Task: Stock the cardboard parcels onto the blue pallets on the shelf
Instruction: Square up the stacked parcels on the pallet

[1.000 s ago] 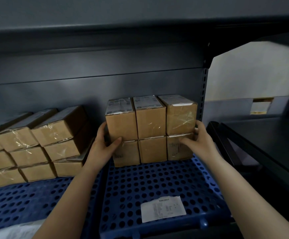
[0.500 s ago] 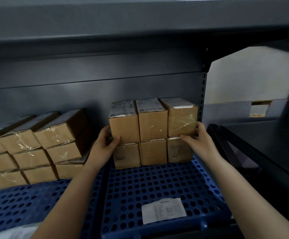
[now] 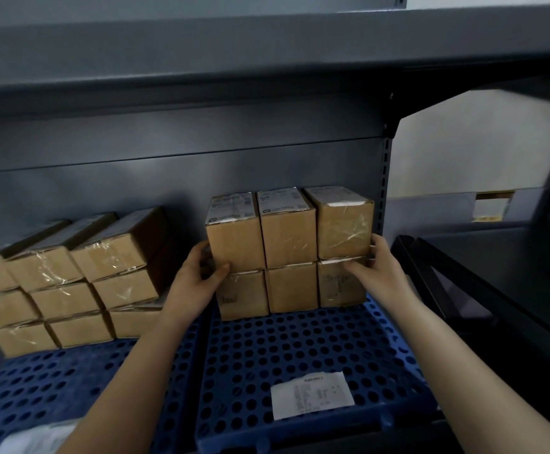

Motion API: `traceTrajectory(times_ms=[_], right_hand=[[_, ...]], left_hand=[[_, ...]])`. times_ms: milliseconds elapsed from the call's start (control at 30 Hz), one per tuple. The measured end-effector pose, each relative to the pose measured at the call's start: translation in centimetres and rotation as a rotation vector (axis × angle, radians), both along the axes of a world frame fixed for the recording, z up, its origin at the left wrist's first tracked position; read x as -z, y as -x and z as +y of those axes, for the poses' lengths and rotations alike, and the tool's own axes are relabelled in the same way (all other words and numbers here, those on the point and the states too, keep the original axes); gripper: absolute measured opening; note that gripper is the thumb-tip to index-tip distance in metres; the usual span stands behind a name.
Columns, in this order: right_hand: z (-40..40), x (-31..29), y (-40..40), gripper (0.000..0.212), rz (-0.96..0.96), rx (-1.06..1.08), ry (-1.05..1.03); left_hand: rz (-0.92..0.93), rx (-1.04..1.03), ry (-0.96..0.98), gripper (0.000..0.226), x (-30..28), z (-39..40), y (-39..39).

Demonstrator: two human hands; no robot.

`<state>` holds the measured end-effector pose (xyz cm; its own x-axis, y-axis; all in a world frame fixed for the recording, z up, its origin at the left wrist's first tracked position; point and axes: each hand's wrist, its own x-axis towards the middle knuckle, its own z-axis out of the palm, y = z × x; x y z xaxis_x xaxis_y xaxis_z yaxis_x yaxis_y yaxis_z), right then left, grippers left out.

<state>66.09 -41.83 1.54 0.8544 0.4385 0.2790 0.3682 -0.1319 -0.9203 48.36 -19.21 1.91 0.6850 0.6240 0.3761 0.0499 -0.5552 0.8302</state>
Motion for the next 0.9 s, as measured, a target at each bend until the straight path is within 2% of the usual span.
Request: traceTrajectory(times_ms=[500,800,900], right_hand=[[-0.5,1.0,0.6,0.053,0.018,0.010,0.040],[-1.1,3.5,2.3,0.050,0.083,0.060,0.261],[-1.0,3.5,3.2,0.049,-0.029,0.025,0.401]], left_hand=[[0.030,-0.067,-0.054,0.063,0.9,-0.2,0.6],[0.085,-0.107,-0.057,0.062,1.8,-1.7,2.0],[0.103,-0.111,-0.056,0.058,2.3,-2.1,2.6]])
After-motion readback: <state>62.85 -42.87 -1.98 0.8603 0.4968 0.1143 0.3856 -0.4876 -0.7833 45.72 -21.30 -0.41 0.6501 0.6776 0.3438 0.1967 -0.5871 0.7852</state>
